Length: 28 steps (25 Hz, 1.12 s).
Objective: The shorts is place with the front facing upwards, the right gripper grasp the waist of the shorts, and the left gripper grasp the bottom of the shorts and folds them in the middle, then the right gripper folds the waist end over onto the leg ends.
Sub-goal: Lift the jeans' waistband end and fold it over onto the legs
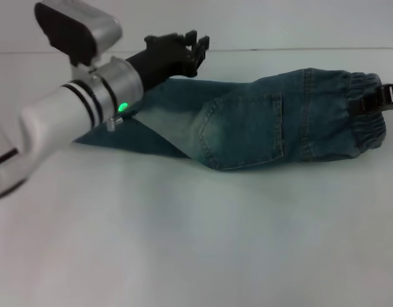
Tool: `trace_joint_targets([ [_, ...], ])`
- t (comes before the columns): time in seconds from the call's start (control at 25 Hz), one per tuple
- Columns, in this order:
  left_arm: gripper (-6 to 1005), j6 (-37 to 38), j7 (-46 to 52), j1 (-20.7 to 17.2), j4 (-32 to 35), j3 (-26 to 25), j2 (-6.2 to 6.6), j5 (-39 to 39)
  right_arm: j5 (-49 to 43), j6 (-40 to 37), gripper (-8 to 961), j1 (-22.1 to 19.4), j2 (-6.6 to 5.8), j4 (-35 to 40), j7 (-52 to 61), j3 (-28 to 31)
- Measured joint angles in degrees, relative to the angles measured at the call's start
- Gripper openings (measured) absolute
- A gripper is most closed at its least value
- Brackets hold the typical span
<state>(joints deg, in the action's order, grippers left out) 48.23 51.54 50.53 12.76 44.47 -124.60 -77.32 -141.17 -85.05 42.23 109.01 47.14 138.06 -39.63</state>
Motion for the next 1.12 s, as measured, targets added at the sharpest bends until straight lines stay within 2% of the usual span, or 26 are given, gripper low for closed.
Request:
trace_joint_targets([
  [0.04,367,-0.6,-12.9,1.8,-4.9,0.0,-0.02,8.2,0.5,-1.0,112,-0.1,-0.07,0.3,-0.3,0.9],
  [0.08,341,-0.6,-12.9,1.8,-4.9,0.0,-0.02,8.2,1.1,-2.0,112,-0.3,-0.29,0.4,-0.5,1.9],
  [0.24,238,-0.4,-38.4,4.9,-13.9,-2.3,-0.03,18.3,4.2,-4.8,112,-0.9,-0.92,0.5,-1.3,3.2],
  [0.36,160,-0.7,-56.0,5.9,-19.8,-10.0,-0.03,19.6,6.4,-7.1,112,-1.0,-1.05,0.5,-1.8,3.3],
  [0.52,52,-0.9,-72.2,5.9,-25.2,-19.6,-0.02,19.1,9.2,-10.6,112,-1.3,-1.09,1.6,-2.2,4.0],
  [0.6,-3,-0.9,-75.9,5.8,-26.7,-21.7,-0.02,17.6,11.1,-12.2,112,-1.5,-1.36,2.1,-2.2,4.1],
  [0.8,0,-3.1,-76.9,6.0,-28.4,-23.4,-0.02,9.4,15.9,-15.6,111,-1.6,-2.22,2.7,-2.1,4.6],
  [1.12,0,-10.0,-76.9,5.5,-28.9,-31.6,-0.02,-2.2,20.8,-20.4,111,-1.2,-2.89,3.5,-1.5,6.1],
])
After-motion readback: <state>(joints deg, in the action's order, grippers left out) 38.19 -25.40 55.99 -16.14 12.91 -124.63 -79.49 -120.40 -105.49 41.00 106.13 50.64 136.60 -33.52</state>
